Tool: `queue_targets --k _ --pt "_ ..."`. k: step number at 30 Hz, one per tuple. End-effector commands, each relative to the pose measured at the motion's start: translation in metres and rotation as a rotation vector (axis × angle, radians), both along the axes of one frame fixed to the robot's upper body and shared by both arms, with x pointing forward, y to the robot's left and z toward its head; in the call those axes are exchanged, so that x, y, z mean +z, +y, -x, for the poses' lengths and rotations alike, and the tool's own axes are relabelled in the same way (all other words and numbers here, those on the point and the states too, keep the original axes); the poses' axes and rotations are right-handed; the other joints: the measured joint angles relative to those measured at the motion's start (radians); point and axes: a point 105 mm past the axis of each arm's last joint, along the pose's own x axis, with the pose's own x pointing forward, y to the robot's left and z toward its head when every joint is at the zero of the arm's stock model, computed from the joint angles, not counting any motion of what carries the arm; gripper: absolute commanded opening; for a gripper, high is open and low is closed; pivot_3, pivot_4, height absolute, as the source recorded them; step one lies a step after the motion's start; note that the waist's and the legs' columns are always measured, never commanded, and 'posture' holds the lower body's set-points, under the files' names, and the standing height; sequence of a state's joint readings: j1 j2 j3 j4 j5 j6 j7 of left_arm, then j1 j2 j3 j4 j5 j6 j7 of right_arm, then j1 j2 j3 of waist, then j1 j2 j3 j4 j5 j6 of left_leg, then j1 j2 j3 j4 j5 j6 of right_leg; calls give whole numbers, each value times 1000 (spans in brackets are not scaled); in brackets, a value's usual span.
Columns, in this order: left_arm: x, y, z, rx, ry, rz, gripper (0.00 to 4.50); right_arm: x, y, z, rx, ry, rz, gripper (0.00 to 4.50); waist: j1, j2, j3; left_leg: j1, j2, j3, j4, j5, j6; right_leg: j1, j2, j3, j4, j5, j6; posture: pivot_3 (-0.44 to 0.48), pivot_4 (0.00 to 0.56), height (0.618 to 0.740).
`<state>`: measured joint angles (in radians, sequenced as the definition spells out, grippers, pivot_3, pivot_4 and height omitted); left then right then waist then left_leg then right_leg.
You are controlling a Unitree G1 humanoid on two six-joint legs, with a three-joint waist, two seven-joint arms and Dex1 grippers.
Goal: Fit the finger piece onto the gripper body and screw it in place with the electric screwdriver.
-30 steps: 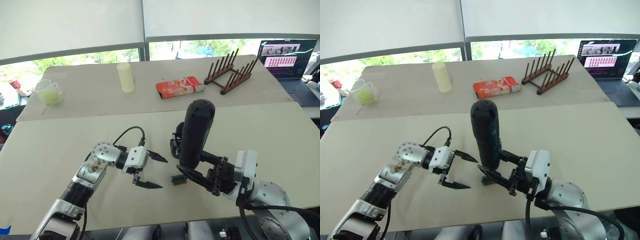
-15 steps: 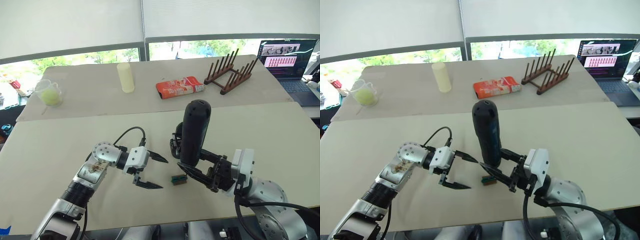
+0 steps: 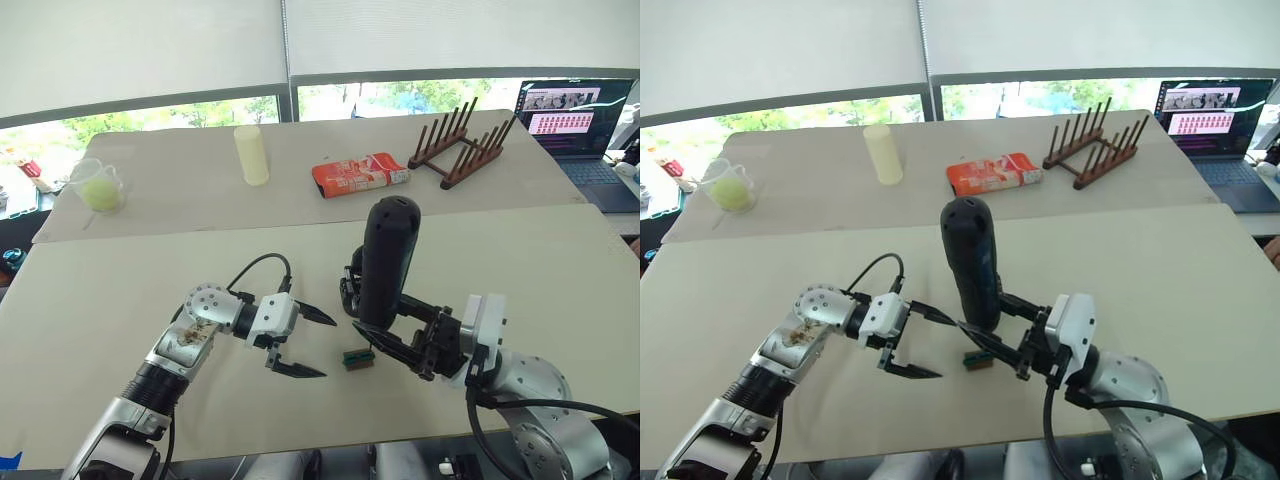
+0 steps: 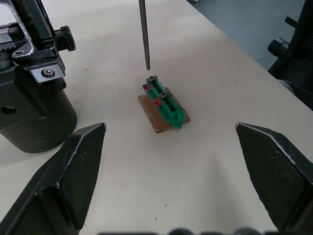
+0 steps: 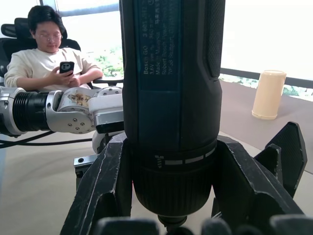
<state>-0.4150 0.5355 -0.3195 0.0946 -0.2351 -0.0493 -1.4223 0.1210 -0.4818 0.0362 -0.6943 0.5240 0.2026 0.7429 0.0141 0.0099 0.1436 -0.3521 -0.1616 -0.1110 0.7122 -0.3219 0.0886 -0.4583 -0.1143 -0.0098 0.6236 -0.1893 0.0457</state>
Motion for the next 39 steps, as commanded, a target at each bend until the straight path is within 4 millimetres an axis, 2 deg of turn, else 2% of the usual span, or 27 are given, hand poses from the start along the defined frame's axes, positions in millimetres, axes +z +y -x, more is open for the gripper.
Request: queue_targets --k 1,39 --pt "6 -2 -1 -9 -38 14 4500 14 6 5 25 -53 -31 1901 0 0 0 0 0 0 0 0 0 0 0 0 0 0 0 0 150 740" --pt "7 -2 -4 -14 -44 13 4500 10 2 3 13 -48 7 1901 0 0 0 0 0 0 0 0 0 0 0 0 0 0 0 0 150 740"
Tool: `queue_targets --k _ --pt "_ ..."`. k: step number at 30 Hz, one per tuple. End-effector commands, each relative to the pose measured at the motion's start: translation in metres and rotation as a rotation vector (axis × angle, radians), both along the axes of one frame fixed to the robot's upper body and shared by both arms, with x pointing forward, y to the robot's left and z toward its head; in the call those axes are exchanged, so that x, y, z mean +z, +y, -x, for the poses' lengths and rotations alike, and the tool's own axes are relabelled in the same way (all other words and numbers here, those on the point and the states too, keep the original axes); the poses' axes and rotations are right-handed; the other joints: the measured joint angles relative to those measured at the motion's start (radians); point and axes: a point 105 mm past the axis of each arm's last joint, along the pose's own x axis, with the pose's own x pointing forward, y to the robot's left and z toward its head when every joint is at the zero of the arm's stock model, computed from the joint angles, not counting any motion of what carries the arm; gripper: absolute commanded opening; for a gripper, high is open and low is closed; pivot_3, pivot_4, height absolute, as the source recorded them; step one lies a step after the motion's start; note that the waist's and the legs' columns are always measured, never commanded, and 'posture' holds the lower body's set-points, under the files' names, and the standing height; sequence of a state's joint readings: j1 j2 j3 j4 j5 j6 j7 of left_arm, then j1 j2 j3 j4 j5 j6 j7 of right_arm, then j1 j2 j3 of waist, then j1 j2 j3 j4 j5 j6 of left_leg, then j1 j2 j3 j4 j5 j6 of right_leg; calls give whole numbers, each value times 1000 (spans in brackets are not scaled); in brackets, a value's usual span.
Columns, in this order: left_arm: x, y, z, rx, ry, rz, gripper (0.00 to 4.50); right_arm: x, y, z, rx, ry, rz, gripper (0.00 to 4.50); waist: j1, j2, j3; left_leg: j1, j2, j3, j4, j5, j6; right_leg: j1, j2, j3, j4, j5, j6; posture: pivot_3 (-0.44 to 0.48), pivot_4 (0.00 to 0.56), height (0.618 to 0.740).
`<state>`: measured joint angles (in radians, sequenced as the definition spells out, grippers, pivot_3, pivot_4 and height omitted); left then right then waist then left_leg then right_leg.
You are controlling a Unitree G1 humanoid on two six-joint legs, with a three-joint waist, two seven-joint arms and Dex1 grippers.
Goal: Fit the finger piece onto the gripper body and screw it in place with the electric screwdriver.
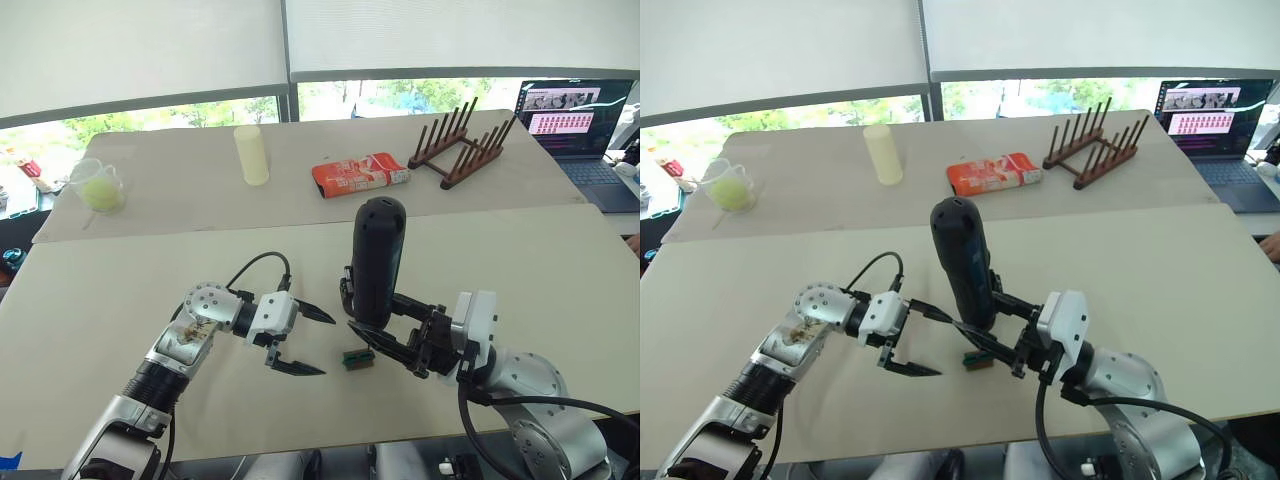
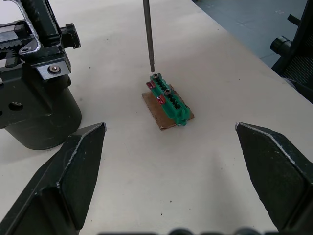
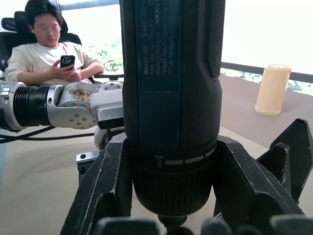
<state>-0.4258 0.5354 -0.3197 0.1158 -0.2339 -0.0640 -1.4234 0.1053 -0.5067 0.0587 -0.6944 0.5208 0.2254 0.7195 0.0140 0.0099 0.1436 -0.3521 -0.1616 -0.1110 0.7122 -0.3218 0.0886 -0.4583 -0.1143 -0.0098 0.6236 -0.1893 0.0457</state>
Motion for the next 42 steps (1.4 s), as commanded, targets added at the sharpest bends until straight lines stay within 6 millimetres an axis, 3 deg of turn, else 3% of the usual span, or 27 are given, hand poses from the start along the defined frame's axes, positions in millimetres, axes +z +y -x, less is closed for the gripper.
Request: queue_targets --k 1,42 --pt "7 -3 -1 -16 -38 15 4500 12 -2 5 10 -66 -18 1901 0 0 0 0 0 0 0 0 0 0 0 0 0 0 0 0 150 740" --pt "8 -2 -3 -17 -42 13 4500 8 -3 2 -5 -56 -9 1901 0 0 0 0 0 0 0 0 0 0 0 0 0 0 0 0 150 740"
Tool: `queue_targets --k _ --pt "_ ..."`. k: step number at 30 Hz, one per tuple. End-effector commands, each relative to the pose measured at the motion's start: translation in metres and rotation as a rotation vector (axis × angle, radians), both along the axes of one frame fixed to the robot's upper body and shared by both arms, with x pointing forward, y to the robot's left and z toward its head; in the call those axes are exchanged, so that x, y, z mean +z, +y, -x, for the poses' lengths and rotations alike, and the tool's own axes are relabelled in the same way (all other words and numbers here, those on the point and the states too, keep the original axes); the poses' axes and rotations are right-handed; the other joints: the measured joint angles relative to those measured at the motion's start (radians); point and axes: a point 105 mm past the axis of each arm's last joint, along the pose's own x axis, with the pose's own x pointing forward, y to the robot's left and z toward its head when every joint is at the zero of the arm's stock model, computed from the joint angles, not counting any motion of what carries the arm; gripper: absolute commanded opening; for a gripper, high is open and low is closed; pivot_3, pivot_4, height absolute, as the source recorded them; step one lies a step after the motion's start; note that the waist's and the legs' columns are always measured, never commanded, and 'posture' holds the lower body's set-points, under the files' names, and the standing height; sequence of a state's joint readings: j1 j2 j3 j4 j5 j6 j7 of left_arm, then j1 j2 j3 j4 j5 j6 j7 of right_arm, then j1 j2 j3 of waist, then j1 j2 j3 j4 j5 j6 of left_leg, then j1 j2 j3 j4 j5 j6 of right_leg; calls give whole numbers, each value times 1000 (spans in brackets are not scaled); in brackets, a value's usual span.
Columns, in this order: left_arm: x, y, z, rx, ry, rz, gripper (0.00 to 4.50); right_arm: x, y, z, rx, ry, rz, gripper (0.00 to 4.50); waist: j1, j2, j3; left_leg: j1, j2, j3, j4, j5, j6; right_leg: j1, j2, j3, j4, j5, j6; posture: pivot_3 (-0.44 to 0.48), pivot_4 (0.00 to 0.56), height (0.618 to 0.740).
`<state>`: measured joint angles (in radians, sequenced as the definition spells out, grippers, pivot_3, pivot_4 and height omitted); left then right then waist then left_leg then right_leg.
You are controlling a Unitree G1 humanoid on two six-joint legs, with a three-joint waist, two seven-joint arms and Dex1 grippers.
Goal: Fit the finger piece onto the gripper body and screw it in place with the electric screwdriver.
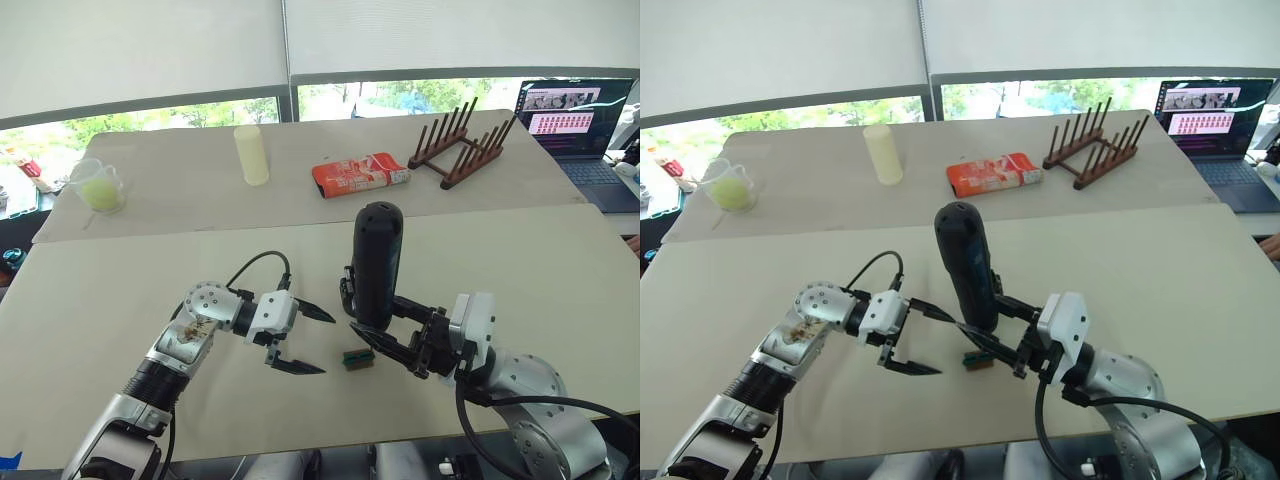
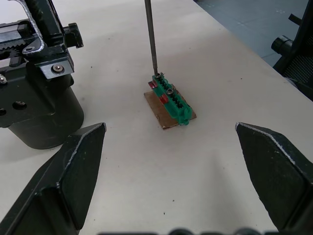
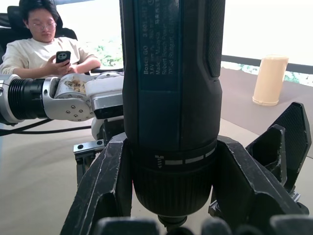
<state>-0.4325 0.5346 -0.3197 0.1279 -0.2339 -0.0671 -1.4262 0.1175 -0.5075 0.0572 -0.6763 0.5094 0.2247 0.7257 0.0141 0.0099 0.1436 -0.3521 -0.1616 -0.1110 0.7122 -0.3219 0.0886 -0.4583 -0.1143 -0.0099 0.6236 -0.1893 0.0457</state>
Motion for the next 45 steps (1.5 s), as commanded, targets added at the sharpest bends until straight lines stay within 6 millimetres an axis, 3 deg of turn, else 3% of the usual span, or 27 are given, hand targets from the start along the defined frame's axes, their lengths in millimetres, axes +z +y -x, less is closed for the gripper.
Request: queue_targets --k 1,45 --pt "8 -3 -1 -19 -43 15 4500 14 0 4 7 -77 -22 1901 0 0 0 0 0 0 0 0 0 0 0 0 0 0 0 0 150 740" --pt "8 -3 -1 -30 -44 11 4500 20 5 11 32 -106 -31 1901 0 0 0 0 0 0 0 0 0 0 0 0 0 0 0 0 150 740"
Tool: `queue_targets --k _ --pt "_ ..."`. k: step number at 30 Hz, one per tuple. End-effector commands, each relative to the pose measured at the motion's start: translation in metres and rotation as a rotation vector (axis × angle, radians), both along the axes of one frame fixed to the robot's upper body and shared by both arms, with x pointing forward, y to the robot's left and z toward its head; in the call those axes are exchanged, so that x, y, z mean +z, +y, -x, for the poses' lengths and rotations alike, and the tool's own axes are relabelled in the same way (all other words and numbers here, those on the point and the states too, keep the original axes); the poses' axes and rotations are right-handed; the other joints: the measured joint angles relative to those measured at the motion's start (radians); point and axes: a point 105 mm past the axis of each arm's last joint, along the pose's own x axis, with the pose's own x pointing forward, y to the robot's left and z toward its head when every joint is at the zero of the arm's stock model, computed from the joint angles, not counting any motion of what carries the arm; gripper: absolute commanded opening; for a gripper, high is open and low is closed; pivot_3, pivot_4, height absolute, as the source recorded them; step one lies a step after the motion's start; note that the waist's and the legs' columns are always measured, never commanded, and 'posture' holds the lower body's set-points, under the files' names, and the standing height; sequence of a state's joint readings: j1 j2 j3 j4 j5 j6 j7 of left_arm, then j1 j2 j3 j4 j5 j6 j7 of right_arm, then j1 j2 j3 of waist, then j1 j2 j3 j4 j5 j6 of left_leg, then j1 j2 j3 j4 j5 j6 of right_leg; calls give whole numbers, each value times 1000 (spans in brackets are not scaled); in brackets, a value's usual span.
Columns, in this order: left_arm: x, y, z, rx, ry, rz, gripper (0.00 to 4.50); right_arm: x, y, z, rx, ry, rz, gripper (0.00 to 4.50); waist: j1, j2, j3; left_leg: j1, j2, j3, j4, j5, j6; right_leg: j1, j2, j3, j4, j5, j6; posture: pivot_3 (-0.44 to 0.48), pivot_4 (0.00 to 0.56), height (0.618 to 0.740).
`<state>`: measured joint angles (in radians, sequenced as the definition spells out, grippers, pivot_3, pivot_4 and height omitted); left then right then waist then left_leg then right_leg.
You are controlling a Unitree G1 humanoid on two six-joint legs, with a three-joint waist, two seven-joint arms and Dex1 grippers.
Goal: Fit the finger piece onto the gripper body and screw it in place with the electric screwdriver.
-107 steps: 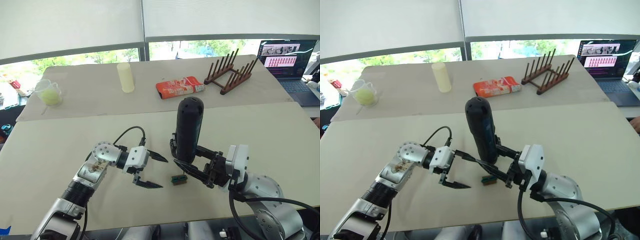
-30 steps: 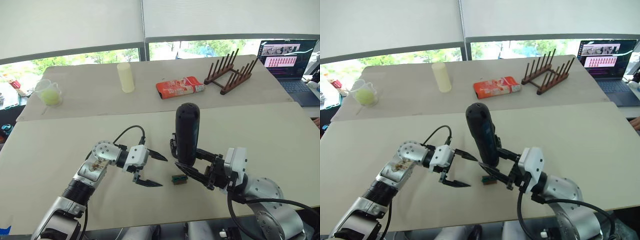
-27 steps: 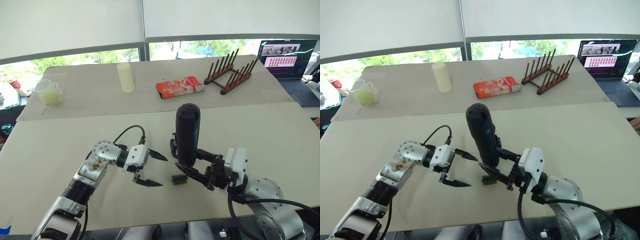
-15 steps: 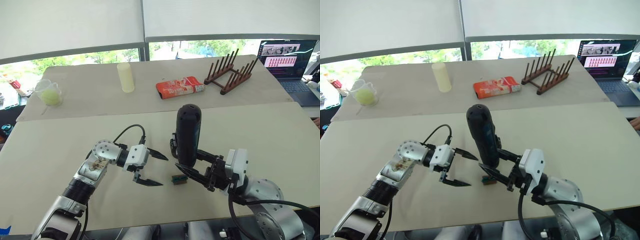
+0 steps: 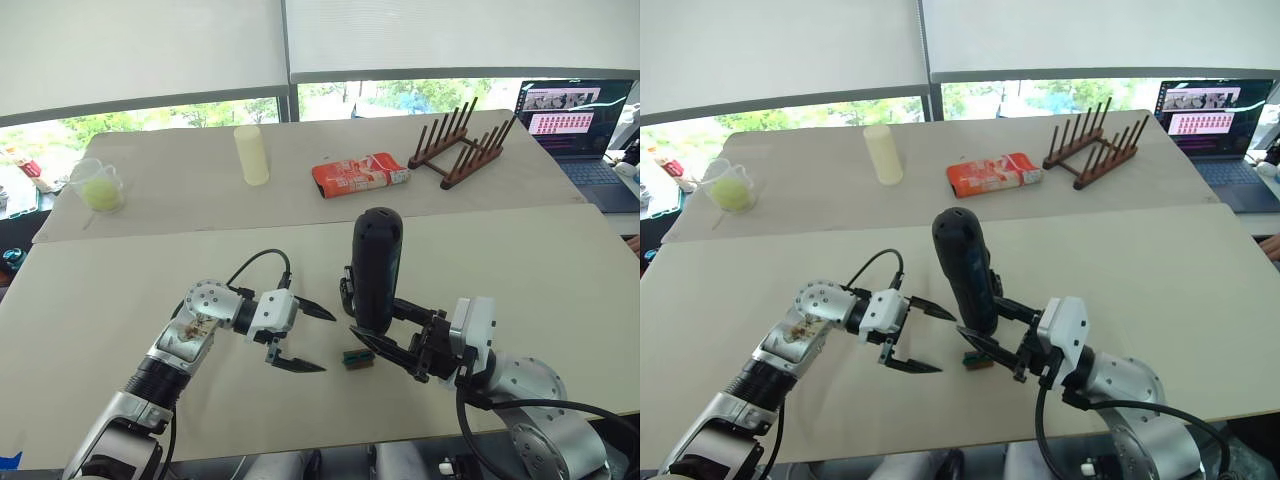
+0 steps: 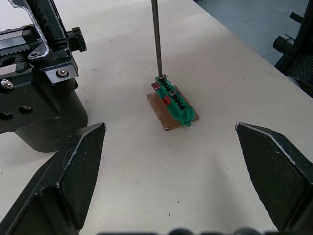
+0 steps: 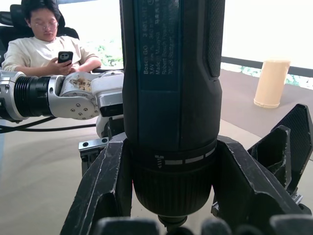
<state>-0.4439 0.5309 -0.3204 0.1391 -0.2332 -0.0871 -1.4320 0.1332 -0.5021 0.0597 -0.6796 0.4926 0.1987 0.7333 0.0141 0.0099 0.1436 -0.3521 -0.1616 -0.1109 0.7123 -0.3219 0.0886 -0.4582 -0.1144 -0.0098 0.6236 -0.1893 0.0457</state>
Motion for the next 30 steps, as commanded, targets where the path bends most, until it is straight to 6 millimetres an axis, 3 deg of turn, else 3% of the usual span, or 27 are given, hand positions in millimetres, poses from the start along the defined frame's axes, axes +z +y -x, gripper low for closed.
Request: queue_targets --k 1,30 --pt "6 -2 0 -19 -26 8 4500 21 5 8 31 -90 -32 1901 0 0 0 0 0 0 0 0 0 0 0 0 0 0 0 0 150 740" --pt "7 -2 -2 -23 -30 2 4500 16 3 10 28 -70 -28 1901 0 0 0 0 0 0 0 0 0 0 0 0 0 0 0 0 150 740"
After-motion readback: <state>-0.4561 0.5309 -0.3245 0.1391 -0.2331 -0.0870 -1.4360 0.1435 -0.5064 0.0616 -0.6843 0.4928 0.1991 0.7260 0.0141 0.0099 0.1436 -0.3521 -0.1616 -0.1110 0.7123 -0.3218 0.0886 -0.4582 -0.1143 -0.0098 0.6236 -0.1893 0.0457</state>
